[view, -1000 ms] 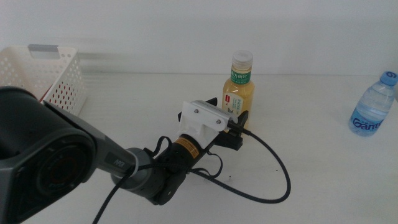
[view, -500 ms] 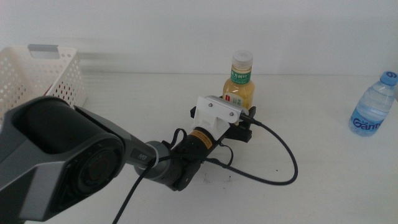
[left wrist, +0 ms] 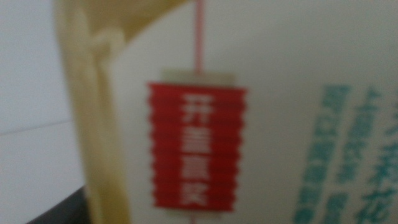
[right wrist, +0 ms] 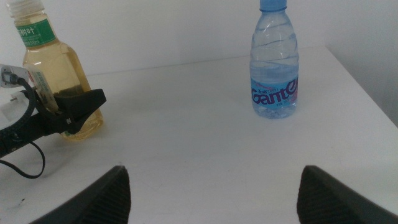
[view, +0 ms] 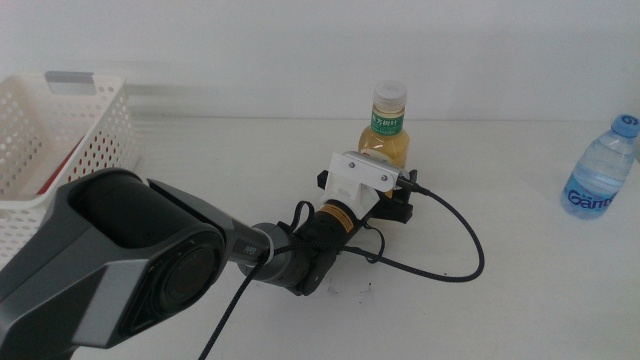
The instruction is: Use arms to grab the bottles and put them into the dustbin to the left of the table.
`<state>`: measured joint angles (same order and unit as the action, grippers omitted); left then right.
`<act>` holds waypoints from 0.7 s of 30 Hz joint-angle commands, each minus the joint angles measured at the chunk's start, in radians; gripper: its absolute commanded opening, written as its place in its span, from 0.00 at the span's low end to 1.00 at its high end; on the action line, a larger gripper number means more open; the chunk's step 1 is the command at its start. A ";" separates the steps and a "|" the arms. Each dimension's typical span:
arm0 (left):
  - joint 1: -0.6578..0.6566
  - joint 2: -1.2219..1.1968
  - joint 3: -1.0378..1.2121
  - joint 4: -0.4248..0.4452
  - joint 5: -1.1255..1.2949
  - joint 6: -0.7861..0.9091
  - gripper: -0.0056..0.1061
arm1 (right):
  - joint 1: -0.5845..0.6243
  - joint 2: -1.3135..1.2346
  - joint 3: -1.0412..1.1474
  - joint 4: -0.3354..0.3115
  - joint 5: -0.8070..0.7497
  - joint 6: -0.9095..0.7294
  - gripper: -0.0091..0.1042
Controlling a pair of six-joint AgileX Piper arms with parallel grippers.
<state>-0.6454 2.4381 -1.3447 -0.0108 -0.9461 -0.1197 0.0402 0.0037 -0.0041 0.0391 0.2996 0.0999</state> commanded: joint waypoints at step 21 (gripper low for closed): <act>-0.002 -0.531 0.377 0.019 0.271 0.062 0.03 | -0.005 -0.004 0.004 -0.002 -0.008 -0.004 0.69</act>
<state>-0.6471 2.0297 -0.9846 -0.0149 -0.7182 -0.0528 0.0402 0.0037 -0.0041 0.0391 0.2996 0.0999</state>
